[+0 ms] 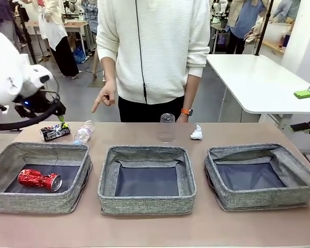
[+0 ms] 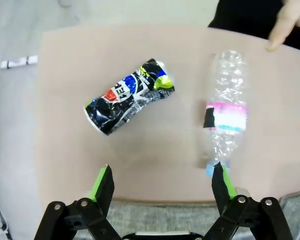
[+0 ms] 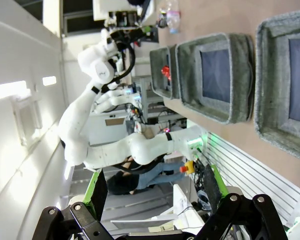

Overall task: Sort the waste into the appropriate baskets.
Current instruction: Pick up the waste item pointed out by the person.

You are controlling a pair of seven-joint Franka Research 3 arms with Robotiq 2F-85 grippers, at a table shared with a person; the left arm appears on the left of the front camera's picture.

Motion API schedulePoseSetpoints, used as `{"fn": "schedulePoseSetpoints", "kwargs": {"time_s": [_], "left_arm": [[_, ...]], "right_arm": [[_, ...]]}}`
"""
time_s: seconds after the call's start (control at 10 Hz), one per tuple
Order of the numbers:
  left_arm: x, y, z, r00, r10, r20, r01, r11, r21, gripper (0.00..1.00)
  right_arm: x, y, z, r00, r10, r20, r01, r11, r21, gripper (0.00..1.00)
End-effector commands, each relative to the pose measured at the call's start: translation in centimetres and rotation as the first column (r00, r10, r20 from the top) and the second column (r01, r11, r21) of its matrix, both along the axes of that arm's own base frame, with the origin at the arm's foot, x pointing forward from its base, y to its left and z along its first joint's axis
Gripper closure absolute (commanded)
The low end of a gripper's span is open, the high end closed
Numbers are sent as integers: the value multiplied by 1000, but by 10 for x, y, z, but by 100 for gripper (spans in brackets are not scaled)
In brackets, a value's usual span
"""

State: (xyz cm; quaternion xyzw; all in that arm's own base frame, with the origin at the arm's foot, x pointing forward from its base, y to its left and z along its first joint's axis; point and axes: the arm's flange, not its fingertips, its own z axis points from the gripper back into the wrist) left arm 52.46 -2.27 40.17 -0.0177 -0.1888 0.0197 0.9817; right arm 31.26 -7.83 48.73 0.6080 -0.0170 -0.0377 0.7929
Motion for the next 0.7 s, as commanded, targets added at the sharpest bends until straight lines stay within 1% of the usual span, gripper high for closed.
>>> {"fn": "schedulePoseSetpoints", "kwargs": {"time_s": [0.0, 0.3, 0.4, 0.6], "left_arm": [[18, -16, -7, 999, 4, -47, -3, 1000, 10, 0], [34, -38, -21, 998, -64, -26, 62, 996, -59, 0], [44, -47, -29, 996, -87, -19, 85, 993, -76, 0], [65, -59, -45, 993, -109, -49, 107, 993, -53, 0]], "right_arm": [[1, 0, 5, 1000, 1, -8, -1, 1000, 8, 0], [1, 0, 5, 1000, 1, -8, -1, 1000, 8, 0], [1, 0, 5, 1000, 1, -8, -1, 1000, 8, 0], [1, 0, 5, 1000, 1, -8, -1, 1000, 8, 0]]}}
